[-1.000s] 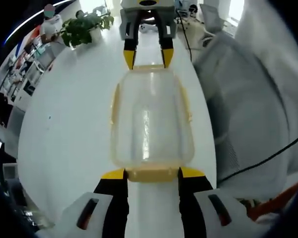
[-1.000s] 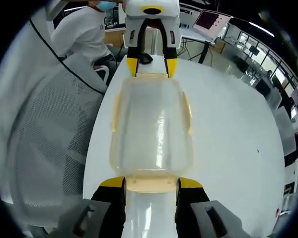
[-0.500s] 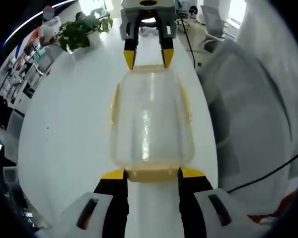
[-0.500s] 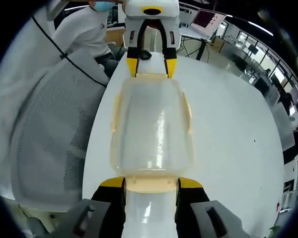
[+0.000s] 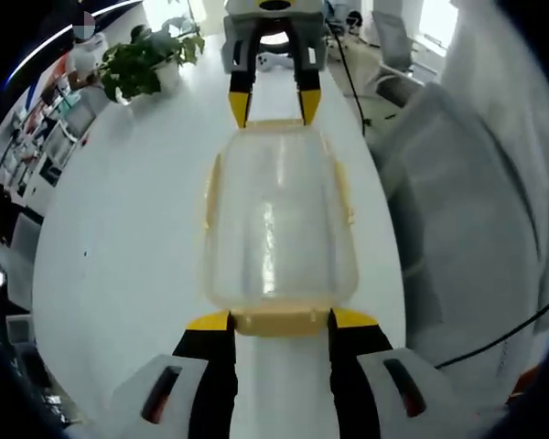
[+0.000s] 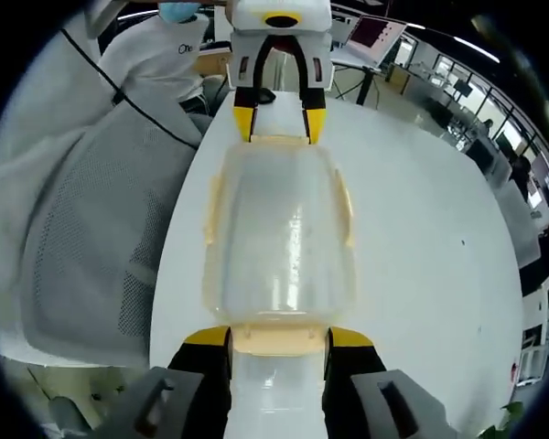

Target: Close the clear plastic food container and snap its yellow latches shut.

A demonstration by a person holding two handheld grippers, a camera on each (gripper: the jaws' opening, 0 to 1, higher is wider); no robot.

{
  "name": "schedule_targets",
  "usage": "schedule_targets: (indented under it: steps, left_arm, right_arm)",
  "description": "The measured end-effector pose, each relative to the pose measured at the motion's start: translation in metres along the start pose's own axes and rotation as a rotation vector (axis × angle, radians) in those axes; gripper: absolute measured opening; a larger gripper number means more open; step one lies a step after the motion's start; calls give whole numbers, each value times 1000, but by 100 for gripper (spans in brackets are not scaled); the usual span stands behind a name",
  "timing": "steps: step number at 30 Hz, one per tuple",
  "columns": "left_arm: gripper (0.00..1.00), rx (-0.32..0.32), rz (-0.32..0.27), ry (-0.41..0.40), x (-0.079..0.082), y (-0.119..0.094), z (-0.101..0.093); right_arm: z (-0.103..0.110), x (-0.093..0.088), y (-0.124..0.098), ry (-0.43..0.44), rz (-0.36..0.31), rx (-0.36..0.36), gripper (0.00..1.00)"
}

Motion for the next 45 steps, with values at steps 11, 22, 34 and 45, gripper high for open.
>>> schedule_targets:
  steps: [11, 22, 34, 45]
  left_arm:
    - [36, 5, -6, -1, 20, 10, 6]
    - [36, -3, -9, -8, 37, 26, 11]
    - [36, -11, -21, -20, 54, 46, 15]
    - [36, -17, -19, -23, 59, 57, 17]
  right_arm:
    - [-6, -22, -7, 4, 1, 2, 36]
    - [-10, -44, -11, 5, 7, 6, 36]
    - [-14, -70, -13, 10, 27, 20, 36]
    - [-15, -82, -11, 12, 37, 24, 36]
Point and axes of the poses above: the point that each gripper's makers call its tool centre point, and the gripper's own axes: y roughly forward along the fingers, z roughly to its left, x roughly out of its top, the point moved 2 cm from there along -y, roughly backward along the fingers
